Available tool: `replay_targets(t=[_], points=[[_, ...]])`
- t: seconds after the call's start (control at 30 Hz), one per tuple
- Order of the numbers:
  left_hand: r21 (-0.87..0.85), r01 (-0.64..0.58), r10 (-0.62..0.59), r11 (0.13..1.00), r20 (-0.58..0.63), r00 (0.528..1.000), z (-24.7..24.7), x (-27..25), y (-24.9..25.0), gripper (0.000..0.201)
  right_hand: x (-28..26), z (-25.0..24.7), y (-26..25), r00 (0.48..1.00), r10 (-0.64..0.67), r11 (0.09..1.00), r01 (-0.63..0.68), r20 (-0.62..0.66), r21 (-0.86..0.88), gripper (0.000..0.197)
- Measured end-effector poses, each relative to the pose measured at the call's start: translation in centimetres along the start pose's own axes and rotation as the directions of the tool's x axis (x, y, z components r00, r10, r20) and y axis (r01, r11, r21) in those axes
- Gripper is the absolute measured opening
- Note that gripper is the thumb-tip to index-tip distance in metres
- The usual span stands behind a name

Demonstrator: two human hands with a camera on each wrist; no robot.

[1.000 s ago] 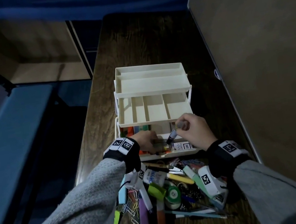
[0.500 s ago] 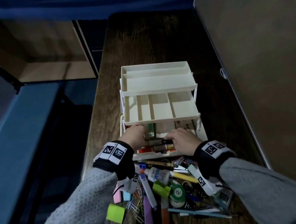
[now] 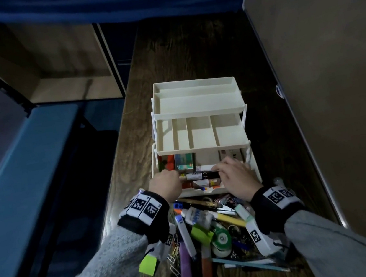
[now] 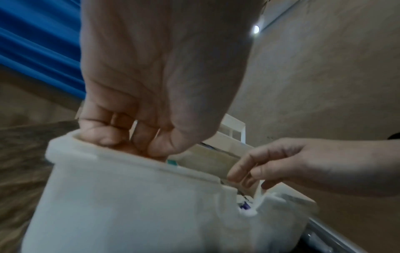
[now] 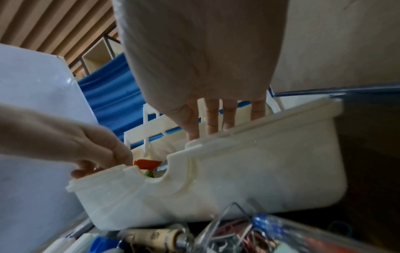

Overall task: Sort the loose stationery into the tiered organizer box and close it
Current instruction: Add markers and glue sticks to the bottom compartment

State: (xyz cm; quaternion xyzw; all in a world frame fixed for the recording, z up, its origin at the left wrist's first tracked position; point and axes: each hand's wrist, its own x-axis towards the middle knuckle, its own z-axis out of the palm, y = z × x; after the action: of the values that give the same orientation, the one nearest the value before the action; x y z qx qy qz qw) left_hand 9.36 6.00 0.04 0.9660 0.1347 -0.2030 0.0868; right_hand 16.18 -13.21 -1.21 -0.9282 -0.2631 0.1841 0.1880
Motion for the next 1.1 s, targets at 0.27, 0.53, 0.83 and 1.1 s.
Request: replay_targets(t=[0.27,0.53,0.83,1.1], points=[[-0.129,0.098,-0.075,0.987,0.167,0.983,1.0,-0.3,2.2,0.039,-2.7,0.0,1.1,0.996,-0.029,0.997,0.035,-0.082,0.069,0.027],[-0.248,0.127,-0.13,0.96,0.004,0.992,1.7,0.0,1.3,0.033,-4.4,-0.8,2.4,0.994,0.004,0.994,0.008,-0.11,0.106,0.027],[-0.208,0.065,-0.078,0.976,-0.055,0.995,1.9,-0.6,1.7,0.034,-6.1,-1.3,2.9,0.97,-0.008,0.992,0.038,-0.243,0.118,0.028],[-0.208,-0.355,0.194,0.912,-0.543,0.817,2.2,-5.4,1.0,0.02,-8.8,-0.5,4.4,0.906,0.082,0.979,0.006,-0.416,0.206,0.025]])
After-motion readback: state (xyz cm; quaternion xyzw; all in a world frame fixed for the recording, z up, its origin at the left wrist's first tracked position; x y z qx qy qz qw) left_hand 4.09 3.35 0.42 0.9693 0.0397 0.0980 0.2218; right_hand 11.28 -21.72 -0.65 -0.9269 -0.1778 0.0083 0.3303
